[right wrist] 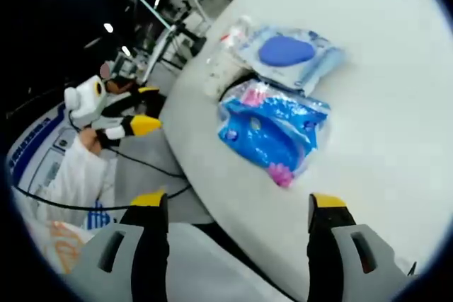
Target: Arrange the tabletop items into an orderly group along one side of the table until the central work area is clear of visible clutter.
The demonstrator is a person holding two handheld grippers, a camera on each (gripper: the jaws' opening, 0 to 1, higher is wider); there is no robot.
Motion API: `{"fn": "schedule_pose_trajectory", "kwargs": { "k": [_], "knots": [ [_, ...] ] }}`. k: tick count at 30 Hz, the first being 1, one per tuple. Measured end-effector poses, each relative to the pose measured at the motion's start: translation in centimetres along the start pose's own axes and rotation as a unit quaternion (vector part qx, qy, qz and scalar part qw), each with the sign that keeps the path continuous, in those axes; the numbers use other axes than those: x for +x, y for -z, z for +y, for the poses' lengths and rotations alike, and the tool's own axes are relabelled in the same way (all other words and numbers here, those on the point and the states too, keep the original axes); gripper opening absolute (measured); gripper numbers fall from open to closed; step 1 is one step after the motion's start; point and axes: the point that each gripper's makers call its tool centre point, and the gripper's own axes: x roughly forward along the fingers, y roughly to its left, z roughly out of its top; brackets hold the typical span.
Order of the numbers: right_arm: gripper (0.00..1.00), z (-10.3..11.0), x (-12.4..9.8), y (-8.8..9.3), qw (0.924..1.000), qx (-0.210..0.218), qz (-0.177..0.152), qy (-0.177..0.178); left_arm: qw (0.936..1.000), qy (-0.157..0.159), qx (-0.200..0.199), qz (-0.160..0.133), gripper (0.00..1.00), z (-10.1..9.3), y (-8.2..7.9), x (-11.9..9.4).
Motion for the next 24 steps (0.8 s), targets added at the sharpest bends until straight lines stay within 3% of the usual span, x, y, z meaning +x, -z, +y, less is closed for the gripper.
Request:
{"fn": "schedule_pose_trajectory", "kwargs": {
  "k": [9, 24],
  "knots": [
    [0.80, -0.3, -0.3, -0.2, 1.0000, 0.008, -0.004, -0.001, 1.0000, 0.004, 0.007, -0.001, 0.84, -0.3, -1.1, 0.4],
    [0.75, -0.5, -0.5, -0.3, 0.9999, 0.014, -0.009, -0.002, 0.9995, 0.012, 0.026, 0.014, 0.84, -0.6, -0.6, 1.1]
  ]
}}
